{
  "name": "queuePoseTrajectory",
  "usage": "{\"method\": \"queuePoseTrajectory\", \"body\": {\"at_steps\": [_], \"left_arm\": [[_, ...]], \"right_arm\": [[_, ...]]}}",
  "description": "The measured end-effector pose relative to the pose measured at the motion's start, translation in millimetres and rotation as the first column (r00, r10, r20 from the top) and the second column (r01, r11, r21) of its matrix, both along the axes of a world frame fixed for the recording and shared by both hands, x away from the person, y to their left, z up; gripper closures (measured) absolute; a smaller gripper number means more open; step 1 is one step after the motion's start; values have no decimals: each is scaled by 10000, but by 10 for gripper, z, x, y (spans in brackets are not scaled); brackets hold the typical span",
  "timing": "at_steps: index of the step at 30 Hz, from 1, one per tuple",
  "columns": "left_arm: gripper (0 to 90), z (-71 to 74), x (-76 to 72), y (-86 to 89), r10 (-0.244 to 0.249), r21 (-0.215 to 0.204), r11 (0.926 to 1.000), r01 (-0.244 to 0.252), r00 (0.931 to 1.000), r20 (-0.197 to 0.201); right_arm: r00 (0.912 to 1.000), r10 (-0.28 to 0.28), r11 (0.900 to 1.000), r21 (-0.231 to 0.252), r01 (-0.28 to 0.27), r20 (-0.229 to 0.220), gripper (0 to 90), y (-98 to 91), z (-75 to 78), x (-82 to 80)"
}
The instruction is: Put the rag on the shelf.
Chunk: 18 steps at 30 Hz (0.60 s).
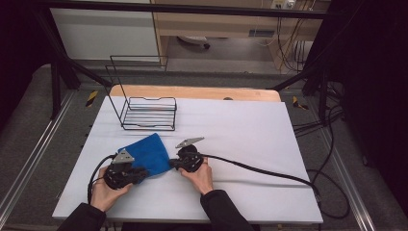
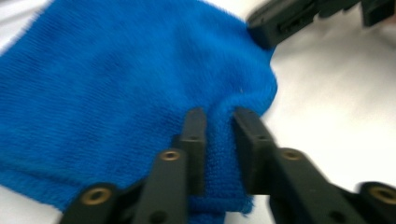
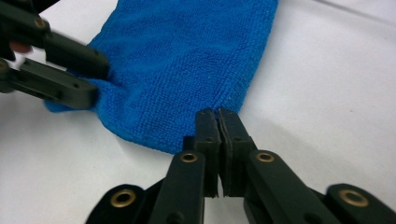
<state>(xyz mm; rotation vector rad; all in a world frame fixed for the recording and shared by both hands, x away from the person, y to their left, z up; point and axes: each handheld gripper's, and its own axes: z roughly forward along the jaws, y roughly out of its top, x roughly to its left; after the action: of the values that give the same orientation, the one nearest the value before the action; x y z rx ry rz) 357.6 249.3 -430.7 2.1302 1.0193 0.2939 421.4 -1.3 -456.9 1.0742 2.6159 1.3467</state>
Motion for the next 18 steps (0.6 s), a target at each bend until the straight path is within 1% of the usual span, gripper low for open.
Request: {"method": "queuePoseTrajectory", "body": {"at_steps": [3, 4, 5, 6, 7, 8, 11, 12, 13, 14, 15, 16, 17, 18], "left_arm": [[588, 78, -39, 82, 303, -436, 9986, -283, 9985, 445], [539, 101, -45, 118, 366, -557, 9979, -335, 9978, 549], [475, 118, -50, 150, 494, -685, 9966, -451, 9968, 628], [475, 129, -51, 174, 586, -742, 9958, -534, 9959, 695], [441, 138, -47, 205, 710, -795, 9947, -648, 9945, 776], [405, 144, -41, 236, 901, -870, 9927, -832, 9928, 790], [326, 143, -28, 299, 1222, -976, 9887, -1140, 9891, 823], [299, 141, -23, 311, 1284, -1021, 9875, -1201, 9886, 786], [248, 137, -19, 318, 1358, -1080, 9860, -1273, 9879, 752], [248, 135, -15, 323, 1372, -1102, 9856, -1286, 9878, 741], [218, 133, -11, 324, 1395, -1104, 9852, -1310, 9876, 727], [218, 131, -9, 323, 1394, -1095, 9853, -1309, 9875, 738], [185, 130, -8, 323, 1392, -1094, 9854, -1307, 9875, 740], [185, 129, -6, 323, 1395, -1093, 9853, -1309, 9874, 746]], "right_arm": [[9998, -166, 9998, -60, 166, 77, 896, -22, 50, -31], [9997, -226, 9997, -60, 227, 66, 896, -30, 73, -48], [9992, -400, 9991, -114, 401, 42, 897, -53, 124, -95], [9992, -400, 9991, -114, 401, 42, 897, -53, 124, -95], [9988, -496, 9987, -103, 496, 16, 897, -64, 142, -115], [9982, -593, 9982, -95, 593, -12, 897, -79, 166, -141], [9956, -933, 9954, -243, 930, -106, 897, -138, 234, -259], [9946, -1031, 9944, -249, 1029, -96, 897, -167, 248, -294], [9918, -1279, 9911, -379, 1278, 19, 897, -233, 268, -374], [9918, -1279, 9911, -379, 1278, 19, 897, -233, 268, -374], [9883, -1525, 9879, -295, 1523, -35, 897, -312, 265, -460], [9883, -1525, 9879, -295, 1523, -35, 897, -312, 265, -460], [9863, -1645, 9861, -265, 1641, -106, 895, -375, 245, -536], [9863, -1645, 9861, -265, 1641, -106, 895, -375, 245, -536]]}}
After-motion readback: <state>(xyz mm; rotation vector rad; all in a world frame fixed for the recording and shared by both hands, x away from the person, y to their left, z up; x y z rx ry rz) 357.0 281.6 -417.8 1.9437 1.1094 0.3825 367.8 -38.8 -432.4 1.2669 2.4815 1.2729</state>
